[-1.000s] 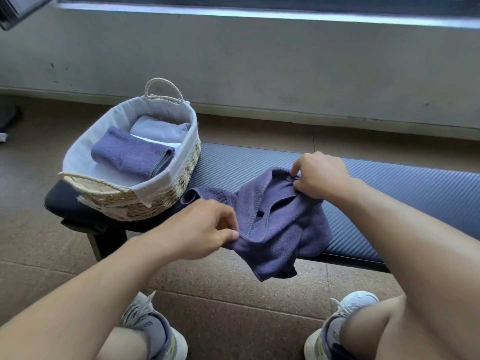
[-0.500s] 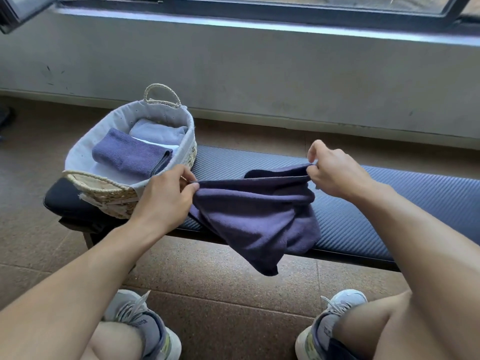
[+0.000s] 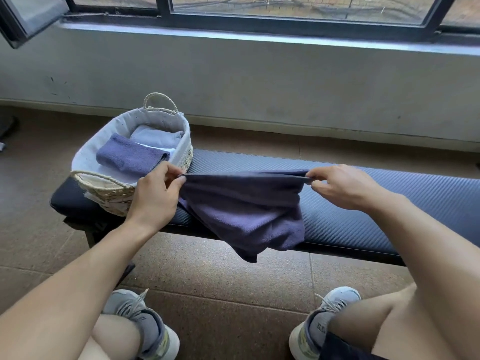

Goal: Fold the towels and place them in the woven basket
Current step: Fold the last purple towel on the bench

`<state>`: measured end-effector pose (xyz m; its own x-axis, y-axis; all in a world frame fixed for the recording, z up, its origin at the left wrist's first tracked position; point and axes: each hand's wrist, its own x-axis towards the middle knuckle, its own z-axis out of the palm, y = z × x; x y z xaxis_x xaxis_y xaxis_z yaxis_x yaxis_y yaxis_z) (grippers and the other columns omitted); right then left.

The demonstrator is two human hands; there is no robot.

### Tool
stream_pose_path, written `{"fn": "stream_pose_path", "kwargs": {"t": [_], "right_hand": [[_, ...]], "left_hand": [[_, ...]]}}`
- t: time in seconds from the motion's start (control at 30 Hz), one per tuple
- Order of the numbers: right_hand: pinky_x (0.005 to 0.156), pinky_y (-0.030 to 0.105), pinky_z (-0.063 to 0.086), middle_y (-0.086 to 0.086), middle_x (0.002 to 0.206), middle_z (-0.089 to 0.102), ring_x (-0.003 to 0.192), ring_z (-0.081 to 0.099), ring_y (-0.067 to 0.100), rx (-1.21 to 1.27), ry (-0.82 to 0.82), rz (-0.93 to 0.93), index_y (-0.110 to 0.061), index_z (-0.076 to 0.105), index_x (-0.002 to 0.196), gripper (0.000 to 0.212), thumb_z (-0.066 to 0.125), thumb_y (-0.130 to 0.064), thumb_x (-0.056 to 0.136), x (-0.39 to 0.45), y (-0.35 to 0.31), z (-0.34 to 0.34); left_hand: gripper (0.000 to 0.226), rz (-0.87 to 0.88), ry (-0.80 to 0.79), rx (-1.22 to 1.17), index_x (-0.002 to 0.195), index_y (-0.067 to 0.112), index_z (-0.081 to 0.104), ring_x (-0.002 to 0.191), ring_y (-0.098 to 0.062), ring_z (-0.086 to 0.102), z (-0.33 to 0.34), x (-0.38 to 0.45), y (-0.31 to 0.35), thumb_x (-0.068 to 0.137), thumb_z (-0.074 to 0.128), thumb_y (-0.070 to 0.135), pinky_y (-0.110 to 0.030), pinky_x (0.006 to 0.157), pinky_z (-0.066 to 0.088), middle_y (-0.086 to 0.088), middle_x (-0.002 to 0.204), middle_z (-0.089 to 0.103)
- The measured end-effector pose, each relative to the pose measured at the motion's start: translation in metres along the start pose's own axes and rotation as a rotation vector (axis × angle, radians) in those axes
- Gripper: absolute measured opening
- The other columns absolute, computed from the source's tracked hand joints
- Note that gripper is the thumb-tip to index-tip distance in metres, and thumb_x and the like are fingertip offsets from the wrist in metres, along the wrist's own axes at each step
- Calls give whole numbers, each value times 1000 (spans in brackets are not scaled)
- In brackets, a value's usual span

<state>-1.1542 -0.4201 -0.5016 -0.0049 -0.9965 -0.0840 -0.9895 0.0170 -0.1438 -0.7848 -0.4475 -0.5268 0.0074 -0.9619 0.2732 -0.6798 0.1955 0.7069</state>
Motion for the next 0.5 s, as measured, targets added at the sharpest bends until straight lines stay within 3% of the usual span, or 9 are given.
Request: {"fn": "stream_pose_path", "kwargs": {"t": [0.13, 0.2, 0.3, 0.37, 0.5], "right_hand": [[74, 35, 52, -13, 95, 70, 94, 65, 23, -41, 117, -170, -42, 69, 107, 21, 51, -50, 99, -13, 22, -4], [72, 32, 54, -15, 100, 72, 93, 68, 18, -25, 266, -351, -38, 76, 99, 20, 60, -48, 93, -21, 27, -13], [65, 31, 55, -11, 90, 73, 80, 69, 19, -36, 323, -548, -28, 76, 85, 17, 71, -44, 85, -30, 27, -26], [60, 27, 52, -8, 79, 72, 67, 66, 17, 104, 317, -560, -23, 73, 77, 22, 76, -45, 80, -37, 21, -30], [51, 21, 47, -6, 67, 71, 50, 62, 10, 501, 362, -382, -29, 69, 67, 21, 90, -30, 65, -45, 15, -38]], "left_hand": [[12, 1, -39, 16, 90, 27, 62, 87, -17, 69, -3, -5, -7, 94, 68, 18, -35, 81, 51, 5, 87, 73], [16, 2, -49, 11, 87, 29, 61, 86, -17, 69, -3, -7, -9, 94, 68, 17, -36, 82, 53, 5, 87, 72], [17, -6, -76, -26, 85, 31, 61, 87, -15, 71, -4, -7, -14, 94, 69, 19, -43, 86, 58, 7, 87, 73], [15, -20, -81, -58, 87, 32, 63, 86, -16, 71, -4, -4, -17, 93, 70, 20, -48, 85, 59, 8, 86, 73], [21, -80, -104, -229, 87, 33, 66, 79, -16, 72, -7, 0, -11, 95, 68, 14, -52, 85, 60, 4, 80, 75]]}}
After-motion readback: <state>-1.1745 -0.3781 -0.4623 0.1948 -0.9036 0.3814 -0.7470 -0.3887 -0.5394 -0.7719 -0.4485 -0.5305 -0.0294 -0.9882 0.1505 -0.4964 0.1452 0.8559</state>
